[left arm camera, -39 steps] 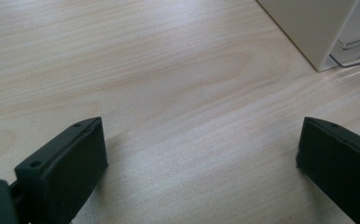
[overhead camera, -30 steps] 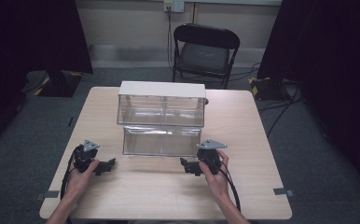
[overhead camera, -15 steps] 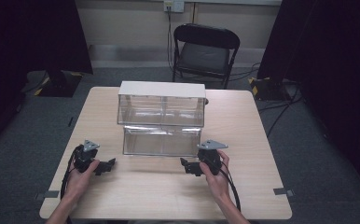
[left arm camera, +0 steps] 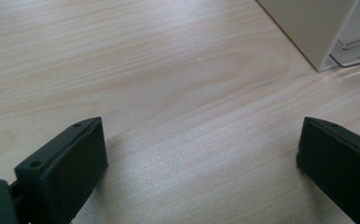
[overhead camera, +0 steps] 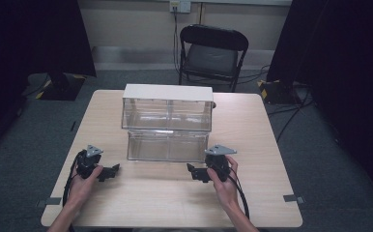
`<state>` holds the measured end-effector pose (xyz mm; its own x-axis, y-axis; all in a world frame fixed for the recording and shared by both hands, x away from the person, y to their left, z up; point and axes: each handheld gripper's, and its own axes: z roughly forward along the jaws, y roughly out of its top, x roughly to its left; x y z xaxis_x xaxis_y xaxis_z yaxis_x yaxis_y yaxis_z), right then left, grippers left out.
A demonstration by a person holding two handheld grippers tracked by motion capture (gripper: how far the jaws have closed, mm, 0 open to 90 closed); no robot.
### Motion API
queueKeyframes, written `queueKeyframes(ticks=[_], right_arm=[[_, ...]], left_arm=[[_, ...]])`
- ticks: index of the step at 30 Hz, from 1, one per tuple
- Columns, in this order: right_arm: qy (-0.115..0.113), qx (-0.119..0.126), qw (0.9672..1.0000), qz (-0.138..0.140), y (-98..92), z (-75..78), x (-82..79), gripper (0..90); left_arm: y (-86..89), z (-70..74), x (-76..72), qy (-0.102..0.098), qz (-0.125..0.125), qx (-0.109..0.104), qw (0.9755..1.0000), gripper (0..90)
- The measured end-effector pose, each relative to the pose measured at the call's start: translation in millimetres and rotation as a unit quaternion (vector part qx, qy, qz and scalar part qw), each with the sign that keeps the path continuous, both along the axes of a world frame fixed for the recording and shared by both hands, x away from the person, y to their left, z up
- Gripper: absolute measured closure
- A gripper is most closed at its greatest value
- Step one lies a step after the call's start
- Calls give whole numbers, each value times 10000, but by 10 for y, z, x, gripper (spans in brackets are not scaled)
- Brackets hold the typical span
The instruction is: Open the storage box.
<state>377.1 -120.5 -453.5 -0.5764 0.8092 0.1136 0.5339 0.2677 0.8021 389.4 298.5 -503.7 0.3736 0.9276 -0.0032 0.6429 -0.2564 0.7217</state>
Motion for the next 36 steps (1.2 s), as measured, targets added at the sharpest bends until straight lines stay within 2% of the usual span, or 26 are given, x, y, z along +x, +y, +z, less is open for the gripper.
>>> queueKeyframes(ticks=[36], right_arm=[[-105,31,9999,37,-8,77,-41,123]], left_arm=[[0,0,0,1,0,0,10000,12]])
